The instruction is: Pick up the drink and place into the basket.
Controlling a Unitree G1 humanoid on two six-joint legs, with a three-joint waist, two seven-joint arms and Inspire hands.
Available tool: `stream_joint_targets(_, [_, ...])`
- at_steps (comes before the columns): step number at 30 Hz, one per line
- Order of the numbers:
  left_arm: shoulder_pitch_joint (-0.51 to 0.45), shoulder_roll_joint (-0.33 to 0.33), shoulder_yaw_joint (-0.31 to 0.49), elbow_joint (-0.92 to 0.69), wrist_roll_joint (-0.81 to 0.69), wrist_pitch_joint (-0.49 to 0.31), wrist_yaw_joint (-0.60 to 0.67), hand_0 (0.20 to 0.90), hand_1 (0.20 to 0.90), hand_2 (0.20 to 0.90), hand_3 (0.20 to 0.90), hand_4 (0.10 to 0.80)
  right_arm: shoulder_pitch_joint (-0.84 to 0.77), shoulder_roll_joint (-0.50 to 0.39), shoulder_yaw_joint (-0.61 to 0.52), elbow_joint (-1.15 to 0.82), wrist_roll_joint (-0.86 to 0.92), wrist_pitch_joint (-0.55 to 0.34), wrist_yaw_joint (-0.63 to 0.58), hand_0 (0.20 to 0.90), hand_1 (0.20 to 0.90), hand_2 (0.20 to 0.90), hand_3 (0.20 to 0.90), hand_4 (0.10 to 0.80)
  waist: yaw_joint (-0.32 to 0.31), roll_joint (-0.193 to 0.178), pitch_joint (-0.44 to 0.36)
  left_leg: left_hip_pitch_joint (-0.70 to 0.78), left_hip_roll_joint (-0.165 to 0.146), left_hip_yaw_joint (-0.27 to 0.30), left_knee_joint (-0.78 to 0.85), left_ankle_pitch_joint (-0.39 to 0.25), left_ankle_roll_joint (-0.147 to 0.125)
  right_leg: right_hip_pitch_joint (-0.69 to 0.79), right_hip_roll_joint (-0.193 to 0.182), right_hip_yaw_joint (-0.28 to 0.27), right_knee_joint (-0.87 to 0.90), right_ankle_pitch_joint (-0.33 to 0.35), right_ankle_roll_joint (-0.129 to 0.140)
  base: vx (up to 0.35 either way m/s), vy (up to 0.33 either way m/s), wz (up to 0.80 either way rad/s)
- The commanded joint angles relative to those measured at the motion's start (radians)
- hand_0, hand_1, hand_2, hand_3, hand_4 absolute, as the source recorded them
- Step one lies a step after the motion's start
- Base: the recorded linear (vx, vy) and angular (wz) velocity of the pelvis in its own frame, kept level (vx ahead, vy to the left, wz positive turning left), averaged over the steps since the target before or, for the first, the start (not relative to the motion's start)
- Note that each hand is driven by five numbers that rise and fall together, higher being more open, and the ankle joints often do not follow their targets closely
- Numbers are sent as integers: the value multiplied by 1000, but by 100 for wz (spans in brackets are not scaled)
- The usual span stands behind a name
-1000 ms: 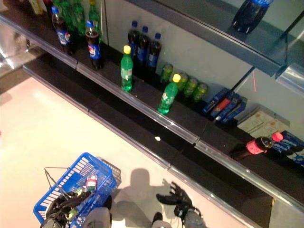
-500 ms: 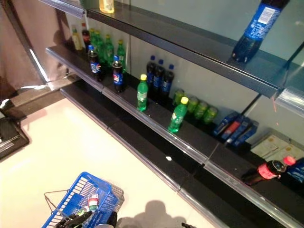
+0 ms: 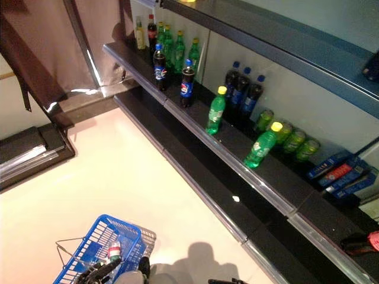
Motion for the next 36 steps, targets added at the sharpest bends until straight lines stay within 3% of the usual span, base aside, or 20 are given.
stream_joint_targets(1, [-8,57,-82,-122,137,-124,-52,300,300,300,200,100,72,-42,28,2,16,-20,-62,900,900,900,900,800,7,62,-16,38,-3,-32,53,-71,18,-172,-35,60,216,257,25,266,429,43])
stream_joint_targets(2, [-6,61,-90,-124,143,-123,-56,300,300,300,200,100,73,-42,29,-4,26,-26,-64,900,900,900,900,800,4,70,-15,47,-8,-33,44,-72,25,-186,-35,63,251,268,21,300,379,40])
stream_joint_targets(3, [0,72,-116,-120,142,-132,-63,300,300,300,200,100,70,-41,28,-12,63,-34,-72,900,900,900,900,800,-21,79,-10,80,-29,-57,13,-76,37,-227,47,102,283,226,7,271,283,28])
stream_joint_targets(6, [-13,87,-132,-116,114,-111,-65,300,300,300,200,100,63,-42,32,-11,98,-37,-67,900,900,900,900,800,-54,73,-20,99,-71,-90,-7,-75,45,-247,181,104,191,175,-10,364,195,49])
stream_joint_targets(9, [-26,83,-128,-110,122,-84,-48,300,300,300,200,100,56,-43,42,-1,118,-43,-57,900,900,900,900,800,-81,50,-21,149,-118,-95,-18,-109,49,-277,225,80,0,190,-21,432,79,37])
stream_joint_targets(12, [-24,74,-144,-72,120,-96,-56,300,300,300,200,100,61,-50,42,10,142,-43,-53,900,900,900,900,800,-119,36,-26,223,-166,-160,-48,-143,43,-349,284,55,-109,272,-19,465,100,26])
stream_joint_targets(14, [-14,60,-139,-52,99,-113,-68,300,300,300,200,100,64,-51,40,17,138,-39,-53,900,900,900,900,800,-122,31,-34,278,-197,-180,-64,-173,40,-379,301,-57,-123,310,-29,467,137,26])
stream_joint_targets(16, [-4,43,-127,-38,90,-137,-77,300,300,300,200,100,72,-45,30,21,131,-29,-57,900,900,900,900,800,-121,27,-47,302,-223,-173,-31,-219,49,-374,302,-133,-110,295,-53,457,160,-10])
stream_joint_targets(18, [-7,25,-140,-11,74,-163,-77,300,300,300,200,100,90,-42,4,44,141,-28,-57,900,900,900,900,800,-146,35,-67,305,-230,-157,67,-220,45,-355,310,-107,-104,254,-93,429,141,-13])
stream_joint_targets(20, [-13,12,-132,-12,59,-166,-76,300,300,300,200,100,109,-37,-7,47,150,-16,-70,900,900,900,900,800,-168,48,-80,305,-208,-130,219,-96,-11,-334,305,-117,-82,213,-120,295,84,41])
stream_joint_targets(22, [-13,-3,-134,-21,74,-202,-98,300,300,300,200,100,129,-51,-7,38,107,-47,-53,900,900,900,900,800,-169,33,-72,194,-206,-66,517,91,-121,-257,262,-113,-113,202,-139,396,63,59])
stream_joint_targets(23, [-12,-5,-135,-24,78,-208,-96,300,300,300,200,100,129,-55,-4,30,98,-45,-57,900,900,900,900,800,-166,19,-70,150,-204,-42,581,102,-130,-237,243,-106,-118,199,-139,371,51,36])
stream_joint_targets(24, [-11,-6,-135,-30,76,-209,-92,300,300,300,200,100,127,-59,0,23,90,-43,-63,900,900,900,900,800,-158,11,-66,95,-186,-19,619,96,-128,-221,232,-94,-121,194,-138,326,56,4])
stream_joint_targets(25, [-12,1,-130,-46,62,-203,-78,300,300,300,200,100,111,-69,11,15,83,-39,-65,900,900,900,900,800,-126,-4,-47,-39,-102,-4,620,66,-97,-184,228,-23,-126,177,-130,322,71,-10])
stream_joint_targets(26, [-15,7,-126,-53,59,-199,-74,300,300,300,200,100,101,-75,17,16,89,-40,-56,900,900,900,900,800,-109,-8,-35,-83,-66,1,615,46,-80,-168,233,10,-128,169,-128,263,68,-39])
stream_joint_targets(28, [-18,14,-116,-61,51,-188,-68,300,300,300,200,100,82,-78,24,19,92,-43,-41,900,900,900,900,800,-85,-15,-26,-107,-30,-13,558,38,-65,-150,230,45,-138,162,-123,201,123,-62])
stream_joint_targets(30, [-3,18,-92,-65,37,-197,-67,300,300,300,200,100,41,-80,43,20,84,-47,-29,900,900,900,900,800,-42,-8,-13,-90,28,-86,307,42,-52,-123,239,125,-154,146,-100,395,392,-105])
stream_joint_targets(32, [24,23,-51,-54,11,-203,-79,300,300,300,200,100,9,-85,58,21,85,-34,-33,900,900,900,900,800,-2,3,-20,-82,145,-228,4,88,-75,-99,243,233,-162,118,-73,472,542,-146])
stream_joint_targets(34, [37,7,-18,-39,27,-210,-76,300,300,300,200,100,5,-86,61,24,96,-26,-34,900,900,900,900,800,27,7,-12,-77,188,-310,-83,114,-99,-68,226,298,-160,96,-56,371,495,-131])
stream_joint_targets(36, [24,-13,-9,-21,37,-220,-62,300,300,300,200,100,2,-76,32,34,90,-37,-23,900,900,900,900,800,16,20,-17,-59,174,-288,-46,75,-99,-67,139,304,-159,97,2,224,646,-118])
